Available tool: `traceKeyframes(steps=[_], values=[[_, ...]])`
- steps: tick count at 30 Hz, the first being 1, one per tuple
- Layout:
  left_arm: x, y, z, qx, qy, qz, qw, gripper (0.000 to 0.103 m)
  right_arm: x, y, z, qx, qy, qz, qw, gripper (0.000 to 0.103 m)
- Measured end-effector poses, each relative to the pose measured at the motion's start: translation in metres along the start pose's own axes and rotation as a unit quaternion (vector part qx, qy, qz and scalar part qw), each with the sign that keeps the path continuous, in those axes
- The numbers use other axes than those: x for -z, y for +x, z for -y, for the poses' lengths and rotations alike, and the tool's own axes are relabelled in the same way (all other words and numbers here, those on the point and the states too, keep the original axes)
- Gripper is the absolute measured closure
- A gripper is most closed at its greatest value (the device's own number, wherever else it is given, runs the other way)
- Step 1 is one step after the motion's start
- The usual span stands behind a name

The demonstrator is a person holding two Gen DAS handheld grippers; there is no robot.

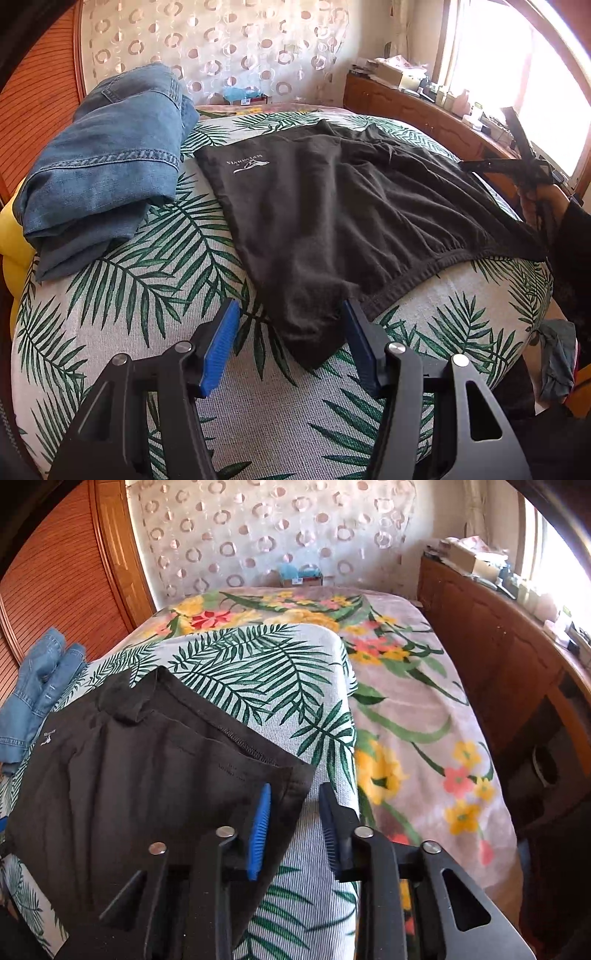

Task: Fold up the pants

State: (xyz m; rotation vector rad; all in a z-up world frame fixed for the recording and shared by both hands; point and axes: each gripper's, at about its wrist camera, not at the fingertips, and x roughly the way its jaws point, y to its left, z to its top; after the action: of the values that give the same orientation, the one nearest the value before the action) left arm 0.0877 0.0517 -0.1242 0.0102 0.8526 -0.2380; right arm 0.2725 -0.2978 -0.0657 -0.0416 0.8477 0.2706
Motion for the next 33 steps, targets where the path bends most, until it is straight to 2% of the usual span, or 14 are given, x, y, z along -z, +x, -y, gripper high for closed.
traceKeyframes(steps=[1, 3, 5, 8, 12, 22, 26, 29, 33], values=[[0.000, 0.000, 0.000, -0.001, 0.001, 0.001, 1.0000, 0.044, -0.001, 0.000, 0.003, 0.000, -0.001, -0.002, 1.000, 0.081], [0.001, -0.001, 0.001, -0.001, 0.001, 0.002, 1.0000, 0.044, -0.004, 0.002, 0.004, -0.002, -0.006, -0.005, 1.000, 0.095], [0.001, -0.001, 0.001, -0.002, 0.001, 0.003, 1.0000, 0.044, -0.004, 0.000, 0.002, 0.005, -0.019, -0.004, 1.000, 0.098], [0.001, 0.000, 0.001, -0.002, 0.002, 0.003, 1.0000, 0.044, -0.004, -0.006, 0.004, 0.040, -0.019, 0.010, 0.999, 0.099], [0.001, 0.000, 0.001, -0.002, 0.002, 0.003, 1.0000, 0.044, -0.009, -0.005, 0.013, 0.055, 0.004, 0.018, 0.998, 0.099], [0.001, -0.001, 0.001, -0.002, 0.000, 0.003, 1.0000, 0.044, -0.013, 0.004, -0.001, 0.102, -0.018, 0.020, 0.994, 0.099], [0.002, -0.001, 0.001, -0.001, -0.002, 0.003, 1.0000, 0.044, -0.013, -0.002, 0.001, 0.080, -0.002, 0.027, 0.996, 0.099], [0.002, -0.002, 0.000, -0.002, -0.007, 0.002, 1.0000, 0.044, -0.009, -0.015, 0.000, 0.079, 0.004, 0.037, 0.996, 0.089], [0.003, -0.003, -0.002, 0.001, -0.013, 0.003, 0.9999, 0.046, 0.005, -0.044, -0.013, 0.045, 0.001, 0.065, 0.997, 0.081]])
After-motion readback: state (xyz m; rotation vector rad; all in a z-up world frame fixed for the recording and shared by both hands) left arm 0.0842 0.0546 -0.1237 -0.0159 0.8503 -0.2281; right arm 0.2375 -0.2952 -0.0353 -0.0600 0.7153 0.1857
